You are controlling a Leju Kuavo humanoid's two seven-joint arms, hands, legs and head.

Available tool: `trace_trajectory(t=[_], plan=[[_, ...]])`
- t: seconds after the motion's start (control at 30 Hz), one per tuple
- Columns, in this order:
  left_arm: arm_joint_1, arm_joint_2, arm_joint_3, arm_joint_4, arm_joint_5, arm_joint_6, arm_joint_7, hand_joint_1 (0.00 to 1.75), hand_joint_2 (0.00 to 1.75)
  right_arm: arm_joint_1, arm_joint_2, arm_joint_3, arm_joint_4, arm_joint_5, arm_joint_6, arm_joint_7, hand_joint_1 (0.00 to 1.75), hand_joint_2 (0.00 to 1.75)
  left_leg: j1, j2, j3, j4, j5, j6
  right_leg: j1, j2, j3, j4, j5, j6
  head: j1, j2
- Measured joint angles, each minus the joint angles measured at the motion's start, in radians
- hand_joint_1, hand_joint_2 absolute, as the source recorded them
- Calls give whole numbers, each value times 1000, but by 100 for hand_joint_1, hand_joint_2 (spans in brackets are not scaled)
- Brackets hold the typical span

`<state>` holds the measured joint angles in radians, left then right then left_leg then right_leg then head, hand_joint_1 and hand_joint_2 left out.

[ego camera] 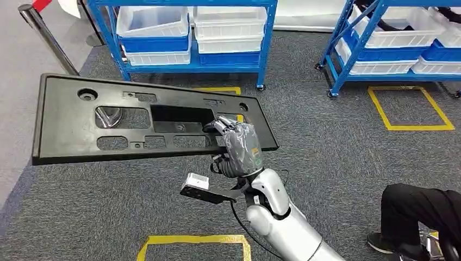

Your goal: Take the parts from the cabinet and place them on the table.

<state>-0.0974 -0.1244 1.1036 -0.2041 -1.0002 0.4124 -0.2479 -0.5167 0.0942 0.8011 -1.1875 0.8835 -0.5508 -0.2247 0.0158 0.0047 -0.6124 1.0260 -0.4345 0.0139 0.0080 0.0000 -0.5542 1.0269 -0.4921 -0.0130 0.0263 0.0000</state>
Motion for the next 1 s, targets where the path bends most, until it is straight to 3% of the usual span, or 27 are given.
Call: trace_trajectory(t=[0.1, 0.27, 0.3, 0.37, 0.4, 0.43, 0.47, 0.5, 0.57, 0.6, 0.63, 0.67, 0.73, 0.8, 0.83, 0.9, 0.93, 0.97, 1.0], plan=[[1, 1, -1, 0, -6, -13, -16, 0, 175, 4, -3, -6, 1, 2, -1, 2, 175, 175, 6, 1, -3, -7, 13, -18, 6, 0, -8, -1, 9, -7, 2, 0], [1, 1, -1, 0, -6, -14, -16, 0, 175, 4, -3, -8, 1, 2, -1, 2, 175, 175, 2, 1, -3, -8, 15, -22, 2, 0, -8, -7, 14, -11, 2, 0], [1, 3, -1, 0, -6, -15, -17, 0, 175, 5, -2, -9, 1, 2, -1, 3, 175, 175, 0, 0, -5, -2, 12, -24, -8, -1, -6, -16, 21, -14, 2, 0], [3, 6, -1, 0, -7, -17, -18, 0, 175, 5, -2, -10, 1, 2, -1, 3, 175, 175, 4, 0, -19, 19, -13, -26, -9, -5, -8, -21, 29, -18, 2, 0], [3, 5, -1, 0, -7, -18, -18, 0, 175, 5, -2, -11, 1, 3, -1, 3, 175, 175, 3, 0, -26, 37, -34, -27, -10, -5, -10, -22, 32, -22, 0, 0], [3, 8, -1, 0, -10, -19, -23, 0, 175, 12, -2, -12, 2, 6, -2, 3, 175, 175, 6, -1, -112, 295, -178, -39, -8, -7, -43, -15, 50, -29, -1, 0], [4, 8, -1, 0, -12, -19, -24, 0, 175, 14, -2, -13, 2, 7, -2, 3, 175, 175, 7, -1, -103, 295, -172, -42, -9, -7, -52, -9, 53, -28, -1, 0], [4, 8, -2, 0, -13, -19, -24, 0, 175, 15, -2, -14, 2, 7, -2, 3, 175, 175, 8, 0, -69, 247, -144, -44, -10, -7, -63, -1, 55, -26, -1, 0], [3, 9, -7, 0, -14, -19, -33, 0, 175, 15, -5, -23, 2, 10, -2, 6, 175, 175, 11, 0, 33, 83, -77, -44, -13, -7, -81, 17, 57, -22, -1, 0], [1, 9, -9, 0, -15, -19, -40, 0, 175, 15, -5, -26, 2, 11, -3, 7, 175, 175, 12, 0, 69, 4, -86, -42, -14, -7, -92, 27, 58, -17, 0, 0], [1, 8, -12, 0, -16, -19, -42, 0, 175, 17, -5, -30, 2, 11, -3, 7, 175, 175, 7, -3, 61, 17, -94, -36, -11, -7, -96, 26, 63, -9, -2, 0], [1, 8, -17, 0, -16, -18, -46, 0, 175, 18, -5, -34, 2, 14, -3, 8, 175, 175, 3, -6, 61, 9, -78, -25, -6, -6, -101, 33, 64, -3, 0, 0], [4, 8, -19, 0, -16, -17, -49, 0, 175, 21, -6, -39, 2, 14, -3, 8, 175, 175, 3, -5, 56, 13, -71, -14, -6, -6, -100, 25, 76, 9, 0, 0], [4, 7, -20, 0, -16, -17, -49, 0, 175, 24, -9, -43, 2, 14, -3, 8, 175, 175, 8, -2, 53, 5, -56, 6, -10, -5, -106, 29, 73, 21, 0, 0], [3, 7, -22, 0, -16, -17, -49, 0, 175, 25, -9, -45, 1, 14, -2, 8, 175, 175, 7, -1, 49, 4, -52, 12, -12, -3, -113, 49, 49, 26, 0, 0], [3, 7, -23, 0, -18, -16, -47, 0, 175, 28, -11, -51, 1, 14, -2, 8, 175, 175, 5, 1, 40, 4, -45, 21, -14, -3, -167, 188, -43, 34, 0, 0], [4, 8, -23, 0, -18, -16, -45, 0, 175, 32, -11, -54, 1, 14, -2, 8, 175, 175, 4, 2, 35, 5, -42, 23, -14, -3, -197, 264, -77, 36, 0, 0], [4, 8, -23, 0, -18, -16, -42, 0, 175, 38, -13, -56, 1, 14, -2, 8, 175, 175, 3, 2, 30, 6, -39, 23, -14, -3, -215, 317, -92, 36, 0, 0], [5, 8, -23, 0, -18, -15, -40, 0, 175, 43, -15, -58, 1, 14, -2, 8, 175, 175, 1, 2, 28, 6, -38, 23, -14, -3, -210, 321, -85, 35, 0, 0]])
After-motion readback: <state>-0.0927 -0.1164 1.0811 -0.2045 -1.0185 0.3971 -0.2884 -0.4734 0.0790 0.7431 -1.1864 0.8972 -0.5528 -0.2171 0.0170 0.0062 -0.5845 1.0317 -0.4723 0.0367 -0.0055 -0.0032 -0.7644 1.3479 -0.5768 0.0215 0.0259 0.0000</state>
